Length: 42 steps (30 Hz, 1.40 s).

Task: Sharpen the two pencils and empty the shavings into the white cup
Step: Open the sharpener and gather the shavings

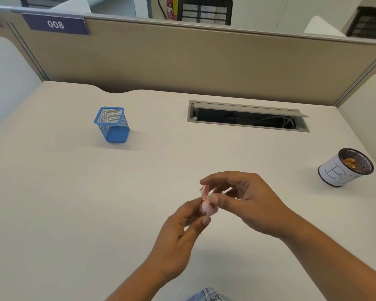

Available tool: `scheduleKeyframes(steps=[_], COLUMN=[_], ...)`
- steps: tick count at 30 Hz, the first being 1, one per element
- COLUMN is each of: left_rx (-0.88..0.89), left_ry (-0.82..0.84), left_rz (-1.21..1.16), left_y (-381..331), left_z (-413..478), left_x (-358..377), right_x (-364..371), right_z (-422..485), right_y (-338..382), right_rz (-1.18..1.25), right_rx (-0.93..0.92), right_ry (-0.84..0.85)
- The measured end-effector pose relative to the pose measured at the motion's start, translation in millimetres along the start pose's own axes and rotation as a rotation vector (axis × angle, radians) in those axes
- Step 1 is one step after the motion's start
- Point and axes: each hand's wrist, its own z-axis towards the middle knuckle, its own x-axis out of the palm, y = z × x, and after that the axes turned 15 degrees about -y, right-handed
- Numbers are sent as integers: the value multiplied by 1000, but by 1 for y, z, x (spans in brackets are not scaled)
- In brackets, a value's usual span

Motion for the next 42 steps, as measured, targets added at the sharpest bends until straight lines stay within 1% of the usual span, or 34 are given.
scheduleKeyframes(steps=[3, 7, 12, 14, 16, 18, 21, 24, 26, 29, 30, 32, 33, 34, 35, 37, 39, 40, 41, 42], left_rx=[23, 41, 39, 32, 27, 23, 22, -23, -39, -35, -30, -31, -71, -171, -305, -483, -560, -566, -550, -502], left_ry=[33, 31, 16, -3, -21, -20, 22, 61, 75, 132, 158, 176, 157, 134, 117, 94, 95, 124, 154, 178], left_rz=[0, -29, -125, -150, -136, -116, -135, -230, -281, -325, -333, -344, -386, -484, -630, -900, -1051, -1071, -1037, -952], left_y=[-4, -11, -19, -20, -20, -20, -21, -25, -28, -31, -32, -33, -34, -33, -32, -31, -33, -32, -31, -31], left_z=[-7, -14, -22, -23, -25, -25, -28, -30, -30, -30, -30, -31, -29, -27, -25, -23, -23, -24, -25, -25], left_x=[-1, -4, -8, -10, -13, -17, -18, -18, -19, -23, -24, -28, -29, -32, -34, -35, -32, -31, -32, -33], right_x=[-1, 1, 4, 4, 6, 8, 15, 27, 32, 37, 36, 37, 38, 43, 49, 65, 77, 77, 75, 72], right_z=[-9, -19, -28, -32, -36, -41, -47, -52, -56, -62, -63, -66, -67, -68, -69, -72, -74, -73, -70, -68], right_y=[5, 8, 14, 15, 15, 15, 17, 16, 16, 22, 24, 28, 30, 31, 30, 27, 25, 25, 26, 27], right_rz=[86, 117, 156, 118, 26, -13, -57, -50, -44, 26, 31, -18, -40, -39, -21, 21, 68, 99, 132, 162], right_rx=[10, -12, -27, -39, -93, -132, -213, -257, -251, -166, -164, -216, -254, -286, -305, -302, -239, -194, -148, -108], right_ry=[-76, -147, -171, -160, -128, -122, -192, -260, -294, -310, -315, -359, -408, -473, -528, -542, -496, -499, -517, -538])
